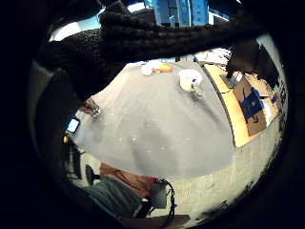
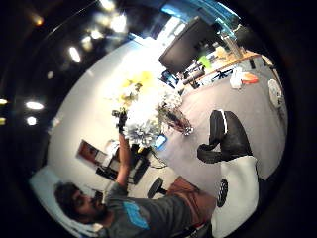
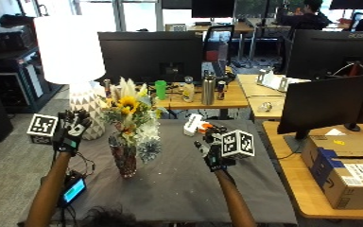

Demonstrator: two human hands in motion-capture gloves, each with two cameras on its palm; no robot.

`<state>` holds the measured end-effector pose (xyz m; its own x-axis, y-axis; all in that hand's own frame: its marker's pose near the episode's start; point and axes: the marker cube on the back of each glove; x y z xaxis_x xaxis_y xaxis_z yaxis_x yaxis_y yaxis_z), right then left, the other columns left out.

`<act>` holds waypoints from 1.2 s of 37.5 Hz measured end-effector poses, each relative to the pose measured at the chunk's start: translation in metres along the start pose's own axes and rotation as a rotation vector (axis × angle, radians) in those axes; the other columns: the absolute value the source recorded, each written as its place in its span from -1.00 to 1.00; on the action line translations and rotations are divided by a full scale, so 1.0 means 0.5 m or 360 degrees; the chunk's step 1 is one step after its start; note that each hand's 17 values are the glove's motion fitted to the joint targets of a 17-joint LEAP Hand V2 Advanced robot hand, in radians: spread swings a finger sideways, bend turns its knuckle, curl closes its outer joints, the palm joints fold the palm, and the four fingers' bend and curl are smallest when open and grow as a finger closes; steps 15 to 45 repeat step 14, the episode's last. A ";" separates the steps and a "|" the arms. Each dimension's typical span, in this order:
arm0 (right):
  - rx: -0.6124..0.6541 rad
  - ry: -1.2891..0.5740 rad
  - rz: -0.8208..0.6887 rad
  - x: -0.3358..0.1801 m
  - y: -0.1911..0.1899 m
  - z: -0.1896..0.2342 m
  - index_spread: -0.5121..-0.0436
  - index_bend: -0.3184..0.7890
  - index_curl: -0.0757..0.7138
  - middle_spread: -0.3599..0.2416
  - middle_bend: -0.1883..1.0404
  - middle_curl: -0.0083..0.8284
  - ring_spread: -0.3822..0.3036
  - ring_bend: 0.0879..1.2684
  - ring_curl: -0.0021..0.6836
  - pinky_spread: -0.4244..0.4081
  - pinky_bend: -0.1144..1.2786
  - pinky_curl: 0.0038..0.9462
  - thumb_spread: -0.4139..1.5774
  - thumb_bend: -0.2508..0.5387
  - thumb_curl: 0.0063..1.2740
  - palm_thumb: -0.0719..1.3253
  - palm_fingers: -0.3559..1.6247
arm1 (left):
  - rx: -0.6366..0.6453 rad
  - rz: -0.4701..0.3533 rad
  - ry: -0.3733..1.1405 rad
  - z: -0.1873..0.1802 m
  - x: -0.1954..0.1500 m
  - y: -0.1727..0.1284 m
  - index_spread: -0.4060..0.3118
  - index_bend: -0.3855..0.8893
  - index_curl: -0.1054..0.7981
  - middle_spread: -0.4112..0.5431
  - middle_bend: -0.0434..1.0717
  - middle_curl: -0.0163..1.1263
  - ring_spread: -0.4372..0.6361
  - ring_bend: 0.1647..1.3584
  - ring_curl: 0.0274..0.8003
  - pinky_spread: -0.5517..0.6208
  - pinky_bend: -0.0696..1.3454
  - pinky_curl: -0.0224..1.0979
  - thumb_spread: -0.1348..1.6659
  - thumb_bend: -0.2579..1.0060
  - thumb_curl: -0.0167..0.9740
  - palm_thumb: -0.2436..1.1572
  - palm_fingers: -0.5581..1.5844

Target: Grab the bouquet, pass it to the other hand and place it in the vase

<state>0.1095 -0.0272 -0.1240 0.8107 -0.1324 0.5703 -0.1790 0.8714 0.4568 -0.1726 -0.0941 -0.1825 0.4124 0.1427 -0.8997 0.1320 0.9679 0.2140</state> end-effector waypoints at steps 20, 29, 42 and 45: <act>-0.0011 -0.0006 0.0004 0.000 0.008 0.002 0.15 -0.13 0.15 0.32 -0.44 -0.21 0.64 -0.80 0.01 0.89 -0.07 -0.21 0.50 -0.41 -0.16 0.49 -0.09 | -0.0077 0.0042 0.0056 0.040 0.015 0.023 -0.05 -0.23 -0.26 -0.20 -0.55 -0.23 -0.09 -0.25 -0.18 0.50 -0.50 -0.31 0.47 -0.62 -0.42 0.10 -0.02; -0.0011 -0.0006 0.0004 0.000 0.008 0.002 0.15 -0.13 0.15 0.32 -0.44 -0.21 0.64 -0.80 0.01 0.89 -0.07 -0.21 0.50 -0.41 -0.16 0.49 -0.09 | -0.0077 0.0042 0.0056 0.040 0.015 0.023 -0.05 -0.23 -0.26 -0.20 -0.55 -0.23 -0.09 -0.25 -0.18 0.50 -0.50 -0.31 0.47 -0.62 -0.42 0.10 -0.02; -0.0011 -0.0006 0.0004 0.000 0.008 0.002 0.15 -0.13 0.15 0.32 -0.44 -0.21 0.64 -0.80 0.01 0.89 -0.07 -0.21 0.50 -0.41 -0.16 0.49 -0.09 | -0.0077 0.0042 0.0056 0.040 0.015 0.023 -0.05 -0.23 -0.26 -0.20 -0.55 -0.23 -0.09 -0.25 -0.18 0.50 -0.50 -0.31 0.47 -0.62 -0.42 0.10 -0.02; -0.0011 -0.0006 0.0004 0.000 0.008 0.002 0.15 -0.13 0.15 0.32 -0.44 -0.21 0.64 -0.80 0.01 0.89 -0.07 -0.21 0.50 -0.41 -0.16 0.49 -0.09 | -0.0077 0.0042 0.0056 0.040 0.015 0.023 -0.05 -0.23 -0.26 -0.20 -0.55 -0.23 -0.09 -0.25 -0.18 0.50 -0.50 -0.31 0.47 -0.62 -0.42 0.10 -0.02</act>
